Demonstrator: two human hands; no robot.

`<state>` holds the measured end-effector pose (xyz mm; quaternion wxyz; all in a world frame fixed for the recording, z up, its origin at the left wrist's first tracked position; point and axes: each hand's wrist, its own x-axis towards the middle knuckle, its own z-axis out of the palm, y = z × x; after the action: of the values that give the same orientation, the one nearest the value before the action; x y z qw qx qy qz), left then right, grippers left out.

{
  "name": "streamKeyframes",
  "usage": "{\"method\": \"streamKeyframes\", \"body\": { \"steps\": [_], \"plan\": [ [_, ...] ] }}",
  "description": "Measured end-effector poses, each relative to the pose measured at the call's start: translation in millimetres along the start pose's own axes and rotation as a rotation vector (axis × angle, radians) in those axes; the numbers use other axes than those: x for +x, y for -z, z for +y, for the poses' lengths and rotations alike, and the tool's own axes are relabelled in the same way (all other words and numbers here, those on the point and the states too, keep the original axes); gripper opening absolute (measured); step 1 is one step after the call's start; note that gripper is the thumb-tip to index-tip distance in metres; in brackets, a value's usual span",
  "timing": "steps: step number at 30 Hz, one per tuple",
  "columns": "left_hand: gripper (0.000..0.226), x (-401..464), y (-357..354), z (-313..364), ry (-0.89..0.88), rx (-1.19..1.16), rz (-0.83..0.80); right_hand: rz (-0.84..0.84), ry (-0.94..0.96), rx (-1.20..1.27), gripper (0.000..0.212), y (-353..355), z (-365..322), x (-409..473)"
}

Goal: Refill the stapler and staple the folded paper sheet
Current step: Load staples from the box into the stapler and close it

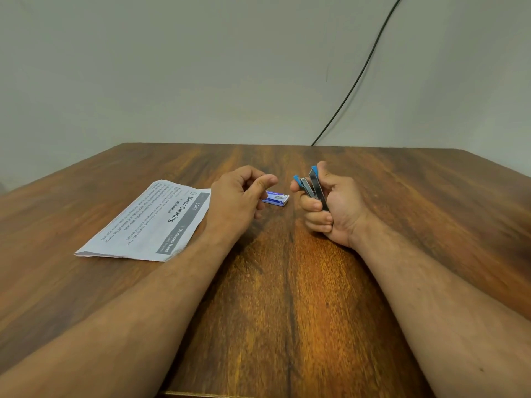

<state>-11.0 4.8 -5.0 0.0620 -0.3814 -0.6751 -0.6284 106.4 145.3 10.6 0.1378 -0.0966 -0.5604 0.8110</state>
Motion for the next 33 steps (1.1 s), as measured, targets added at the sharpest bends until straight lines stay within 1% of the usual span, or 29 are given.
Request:
{"method": "streamKeyframes", "body": {
  "steps": [9,15,20,23,25,26,29,33],
  "plan": [
    [0.017,-0.1,-0.7,-2.5,0.008,0.016,-0.011,0.013,-0.020,-0.027,0.066,-2.2,0.1,-0.7],
    [0.017,-0.6,-0.7,-1.4,0.017,0.017,-0.016,0.043,0.012,-0.064,0.061,-3.7,2.1,0.1],
    [0.018,-0.6,-0.1,-1.1,0.020,0.014,-0.010,0.031,0.049,-0.132,0.061,-4.2,6.4,3.4],
    [0.020,-1.0,-0.6,-0.2,0.020,0.043,0.007,0.037,0.140,-0.246,0.050,-5.2,11.8,4.8],
    [0.019,-0.6,-0.2,-0.1,0.010,0.106,0.051,0.085,0.247,-0.376,0.036,-5.5,15.2,6.5],
    [0.019,-0.4,0.6,0.3,-0.004,0.155,0.073,0.127,0.285,-0.462,0.033,-6.3,16.3,6.3],
    [0.018,-1.0,2.9,3.7,-0.015,0.249,0.108,0.251,0.351,-0.726,0.030,-6.8,18.5,6.6],
    [0.018,-1.2,4.3,4.4,-0.001,0.321,0.138,0.359,0.423,-0.942,0.026,-9.6,19.8,6.4]
  ]
}}
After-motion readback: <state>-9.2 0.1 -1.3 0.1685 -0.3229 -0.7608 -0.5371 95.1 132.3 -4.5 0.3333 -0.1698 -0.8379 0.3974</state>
